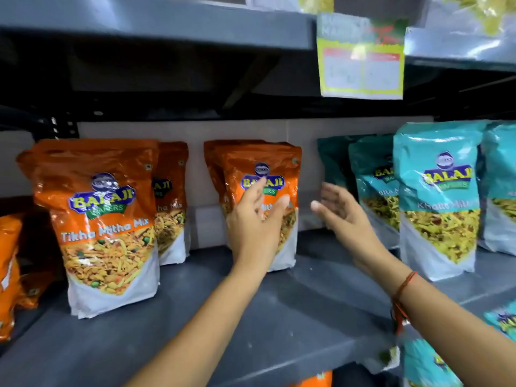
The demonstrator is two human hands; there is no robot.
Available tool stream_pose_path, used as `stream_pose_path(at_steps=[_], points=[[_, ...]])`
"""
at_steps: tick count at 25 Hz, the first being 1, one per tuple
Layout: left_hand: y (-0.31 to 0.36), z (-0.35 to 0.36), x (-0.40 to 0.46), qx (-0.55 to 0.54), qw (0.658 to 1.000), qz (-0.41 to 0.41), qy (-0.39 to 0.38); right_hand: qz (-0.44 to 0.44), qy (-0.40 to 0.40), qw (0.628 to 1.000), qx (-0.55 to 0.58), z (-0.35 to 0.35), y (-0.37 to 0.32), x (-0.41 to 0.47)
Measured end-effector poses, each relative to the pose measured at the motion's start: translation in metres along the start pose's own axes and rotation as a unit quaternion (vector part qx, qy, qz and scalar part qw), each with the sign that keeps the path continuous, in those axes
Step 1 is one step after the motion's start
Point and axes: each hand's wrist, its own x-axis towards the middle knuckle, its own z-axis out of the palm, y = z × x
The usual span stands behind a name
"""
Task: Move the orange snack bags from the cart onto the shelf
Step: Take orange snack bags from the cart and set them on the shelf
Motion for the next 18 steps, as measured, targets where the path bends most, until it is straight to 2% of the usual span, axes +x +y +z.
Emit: stream_pose_path(at_steps=[5, 7, 9, 13, 16, 18], points=[[0.060, 0.082, -0.042, -0.197, 0.975, 0.000, -0.108, -0.080, 0.171, 0.980, 0.061, -0.069, -0.061, -0.056], [0.071, 0.116, -0.067, -0.263, 0.952, -0.006, -0.154, -0.095, 0.216, 0.969, 0.068, -0.107, -0.080, -0.085], [0.076, 0.165, -0.108, -0.328, 0.916, -0.037, -0.229, -0.094, 0.274, 0.956, 0.041, -0.156, -0.094, -0.127], [0.068, 0.263, -0.226, -0.375, 0.831, -0.148, -0.384, -0.018, 0.388, 0.920, -0.040, -0.246, -0.086, -0.231], [0.034, 0.312, -0.333, -0.310, 0.783, -0.213, -0.496, 0.086, 0.441, 0.888, -0.098, -0.298, -0.057, -0.318], [-0.001, 0.339, -0.408, -0.237, 0.734, -0.253, -0.584, 0.175, 0.472, 0.854, -0.130, -0.334, -0.031, -0.387]])
